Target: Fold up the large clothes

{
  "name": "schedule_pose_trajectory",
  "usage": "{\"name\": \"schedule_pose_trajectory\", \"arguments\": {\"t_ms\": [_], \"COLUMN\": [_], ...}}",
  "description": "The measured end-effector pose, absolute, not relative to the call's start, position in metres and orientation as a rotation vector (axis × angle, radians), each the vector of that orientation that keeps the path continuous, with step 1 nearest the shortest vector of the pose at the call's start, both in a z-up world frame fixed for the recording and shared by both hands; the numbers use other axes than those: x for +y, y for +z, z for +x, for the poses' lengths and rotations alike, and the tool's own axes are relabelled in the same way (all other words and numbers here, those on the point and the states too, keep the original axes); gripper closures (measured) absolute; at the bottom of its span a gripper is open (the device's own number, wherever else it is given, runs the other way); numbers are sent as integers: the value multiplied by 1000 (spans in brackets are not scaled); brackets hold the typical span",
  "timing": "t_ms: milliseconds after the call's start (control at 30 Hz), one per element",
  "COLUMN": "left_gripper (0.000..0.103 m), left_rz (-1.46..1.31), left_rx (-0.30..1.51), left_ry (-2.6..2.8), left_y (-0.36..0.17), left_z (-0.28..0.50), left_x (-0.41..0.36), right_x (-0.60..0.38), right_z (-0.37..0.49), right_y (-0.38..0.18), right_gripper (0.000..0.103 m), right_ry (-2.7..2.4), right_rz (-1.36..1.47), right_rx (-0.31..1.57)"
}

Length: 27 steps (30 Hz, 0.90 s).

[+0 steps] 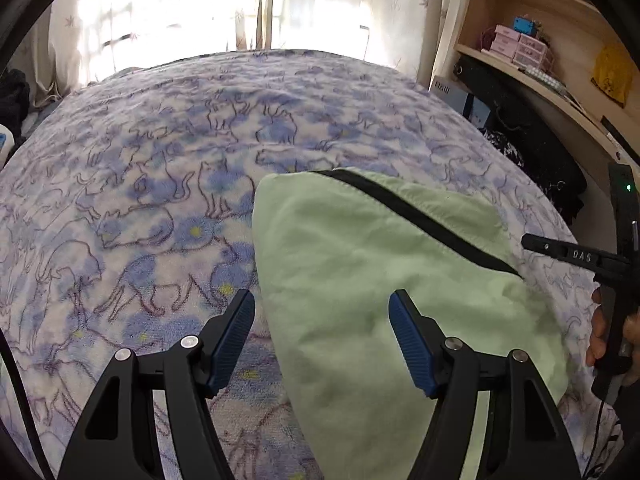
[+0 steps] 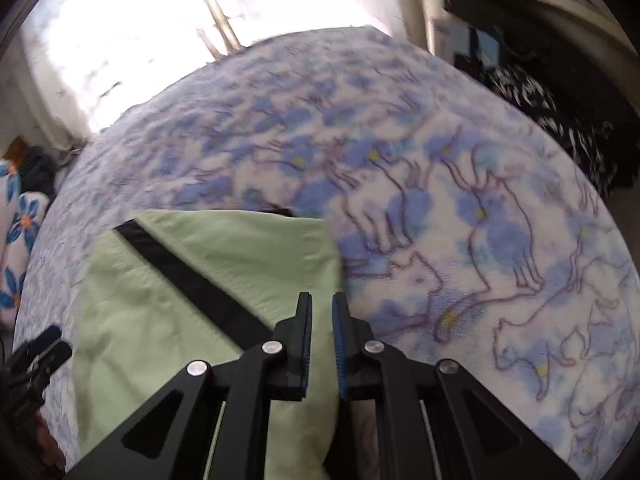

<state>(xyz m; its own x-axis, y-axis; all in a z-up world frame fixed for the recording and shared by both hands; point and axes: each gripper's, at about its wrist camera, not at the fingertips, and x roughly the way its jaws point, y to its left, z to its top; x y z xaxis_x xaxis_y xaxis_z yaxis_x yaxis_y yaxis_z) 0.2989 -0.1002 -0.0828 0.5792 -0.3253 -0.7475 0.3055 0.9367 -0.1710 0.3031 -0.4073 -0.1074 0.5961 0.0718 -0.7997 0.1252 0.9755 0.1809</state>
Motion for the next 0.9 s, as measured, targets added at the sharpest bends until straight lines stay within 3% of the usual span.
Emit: {"name": "schedule_pose_trajectory", "arguments": {"t_ms": [167,333,533,600,633,667,900], "left_gripper": [35,35,34,28,17,14,15], "left_rz": [-119,-117,-13,-1,2,-18,-189], "left_rx": [975,992,954,960,969,982,1061], "left_ry": [-363,-335,-299,-283,-260,-249,-271], "left_y": [-76,-103,-121,-119,-119,-121,-131], "left_z": [281,257,249,250,252,254,260], "left_x": [-117,-137,-134,-129,-125,-119,-91], "right_x": [-357,-327,-381,-400,-406,-407,-396], "right_z": [283,279,276,271,269,267,256], "right_y": [-105,-128,-151,-148,-148,-147,-142], "right_gripper": [93,93,101,103,103,103,102], "right_ry": [118,184,-9,-18,-15,-16,-39], "right_rz": [213,170,157,204,218,215,168], "right_rx": [958,1027,1089,1094,1106,1112,1130]}}
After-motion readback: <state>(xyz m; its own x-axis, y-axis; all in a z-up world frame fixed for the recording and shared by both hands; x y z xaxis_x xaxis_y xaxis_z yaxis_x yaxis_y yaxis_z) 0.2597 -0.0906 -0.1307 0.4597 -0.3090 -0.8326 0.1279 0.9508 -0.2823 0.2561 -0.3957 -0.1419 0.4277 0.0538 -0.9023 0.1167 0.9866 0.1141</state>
